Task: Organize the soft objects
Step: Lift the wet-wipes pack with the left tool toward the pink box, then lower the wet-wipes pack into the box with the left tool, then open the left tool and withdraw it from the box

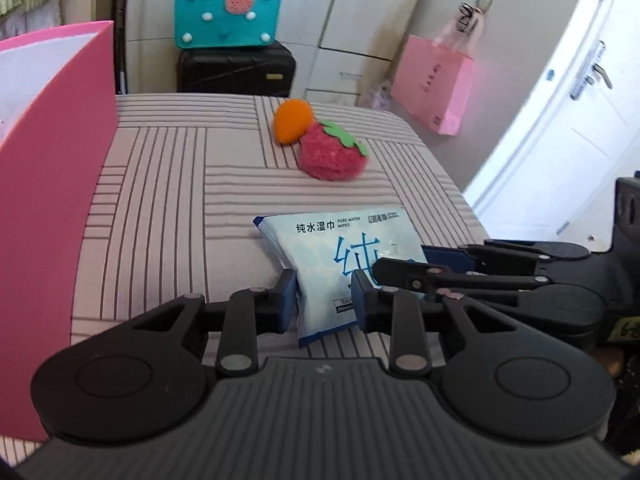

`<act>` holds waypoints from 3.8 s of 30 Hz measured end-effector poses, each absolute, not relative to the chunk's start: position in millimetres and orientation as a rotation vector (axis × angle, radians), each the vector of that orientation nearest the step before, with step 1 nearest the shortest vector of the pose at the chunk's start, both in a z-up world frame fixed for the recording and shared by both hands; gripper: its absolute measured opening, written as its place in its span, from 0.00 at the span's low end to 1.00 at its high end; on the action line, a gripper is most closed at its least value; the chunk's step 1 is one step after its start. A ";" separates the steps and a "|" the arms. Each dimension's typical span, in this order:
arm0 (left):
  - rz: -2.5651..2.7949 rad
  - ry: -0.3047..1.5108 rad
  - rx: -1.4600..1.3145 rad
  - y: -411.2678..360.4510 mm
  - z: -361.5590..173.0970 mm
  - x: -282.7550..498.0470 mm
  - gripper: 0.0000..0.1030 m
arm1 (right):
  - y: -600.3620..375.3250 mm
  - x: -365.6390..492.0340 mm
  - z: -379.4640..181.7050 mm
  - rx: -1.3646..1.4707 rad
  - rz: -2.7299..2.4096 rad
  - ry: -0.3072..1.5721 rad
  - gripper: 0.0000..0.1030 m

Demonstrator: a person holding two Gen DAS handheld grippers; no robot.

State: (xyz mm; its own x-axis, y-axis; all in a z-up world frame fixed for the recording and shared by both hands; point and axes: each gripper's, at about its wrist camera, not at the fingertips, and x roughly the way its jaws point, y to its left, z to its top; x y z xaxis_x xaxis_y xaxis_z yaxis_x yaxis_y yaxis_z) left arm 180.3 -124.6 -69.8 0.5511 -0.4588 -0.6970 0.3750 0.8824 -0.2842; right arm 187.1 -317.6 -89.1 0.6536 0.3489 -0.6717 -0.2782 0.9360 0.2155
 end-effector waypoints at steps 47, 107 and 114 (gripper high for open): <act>-0.682 0.795 -0.067 -3.6 41.2 75.0 0.28 | -229.4 74.4 49.5 -0.170 0.693 0.728 0.63; -0.292 0.796 0.127 107.1 0.0 184.3 0.29 | -56.4 224.7 -1.4 -0.281 0.906 0.778 0.26; -0.256 0.801 0.115 110.7 14.4 176.3 0.29 | -85.9 217.3 13.2 -0.230 0.886 0.765 0.28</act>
State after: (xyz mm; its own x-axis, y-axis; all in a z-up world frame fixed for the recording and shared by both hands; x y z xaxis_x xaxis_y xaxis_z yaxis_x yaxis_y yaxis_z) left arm 176.3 110.7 14.4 0.6669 -0.1833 -0.7223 0.2700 0.9628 0.0050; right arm 217.3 -85.9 13.2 0.3930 0.6120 -0.6863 -0.7682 0.6287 0.1207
